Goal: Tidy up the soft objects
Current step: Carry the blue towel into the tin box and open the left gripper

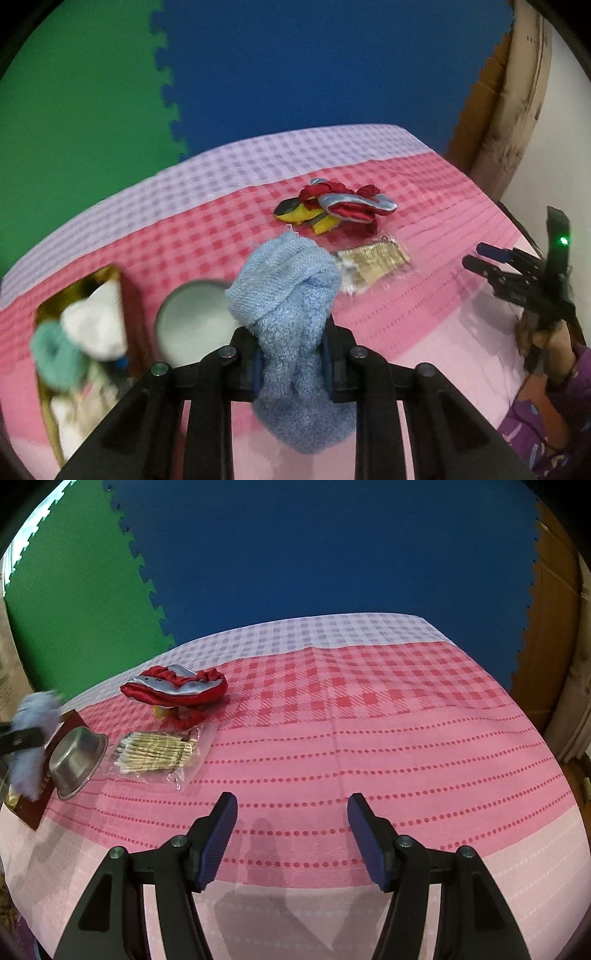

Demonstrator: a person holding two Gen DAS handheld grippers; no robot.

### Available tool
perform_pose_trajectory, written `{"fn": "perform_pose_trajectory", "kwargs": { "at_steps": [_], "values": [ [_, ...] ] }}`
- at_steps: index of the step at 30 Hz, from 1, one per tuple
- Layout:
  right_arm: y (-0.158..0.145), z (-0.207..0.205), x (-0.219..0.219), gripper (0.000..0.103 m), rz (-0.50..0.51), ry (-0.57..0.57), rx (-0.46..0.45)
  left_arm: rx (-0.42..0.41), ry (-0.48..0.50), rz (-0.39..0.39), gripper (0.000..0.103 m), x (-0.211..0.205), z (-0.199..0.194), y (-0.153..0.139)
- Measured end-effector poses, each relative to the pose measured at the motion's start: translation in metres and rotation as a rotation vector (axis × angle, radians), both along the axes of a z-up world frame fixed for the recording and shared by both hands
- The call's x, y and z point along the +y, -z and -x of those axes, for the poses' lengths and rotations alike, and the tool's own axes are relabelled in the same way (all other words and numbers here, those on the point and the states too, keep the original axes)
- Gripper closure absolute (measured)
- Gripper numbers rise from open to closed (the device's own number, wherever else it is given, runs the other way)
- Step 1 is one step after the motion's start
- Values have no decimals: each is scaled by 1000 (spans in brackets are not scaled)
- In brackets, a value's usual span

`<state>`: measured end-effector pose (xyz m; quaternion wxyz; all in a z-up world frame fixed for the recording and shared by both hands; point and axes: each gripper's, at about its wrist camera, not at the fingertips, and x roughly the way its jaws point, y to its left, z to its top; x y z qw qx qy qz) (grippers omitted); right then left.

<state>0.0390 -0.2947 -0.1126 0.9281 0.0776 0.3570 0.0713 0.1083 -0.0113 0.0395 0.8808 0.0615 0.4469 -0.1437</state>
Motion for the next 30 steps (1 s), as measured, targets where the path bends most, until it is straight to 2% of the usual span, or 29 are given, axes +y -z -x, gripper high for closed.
{"fn": "perform_pose_trajectory", "kwargs": {
  "at_steps": [2, 7, 14, 23, 26, 30],
  "values": [
    [1, -1, 0, 39, 7, 2, 3, -12, -35, 2, 81, 8, 22, -4],
    [2, -2, 4, 39, 37, 10, 15, -26, -115, 10, 81, 28, 49, -7],
    [5, -4, 10, 39, 90, 13, 42, -58, -216, -18, 81, 68, 72, -15],
    [9, -8, 16, 39, 146, 21, 70, -89, -343, -71, 81, 124, 73, -17],
    [9, -8, 19, 34, 164, 20, 74, -91, -389, -81, 81, 144, 67, -13],
    [10, -9, 21, 33, 183, 20, 81, -90, -430, -104, 81, 164, 58, -5]
  ]
}}
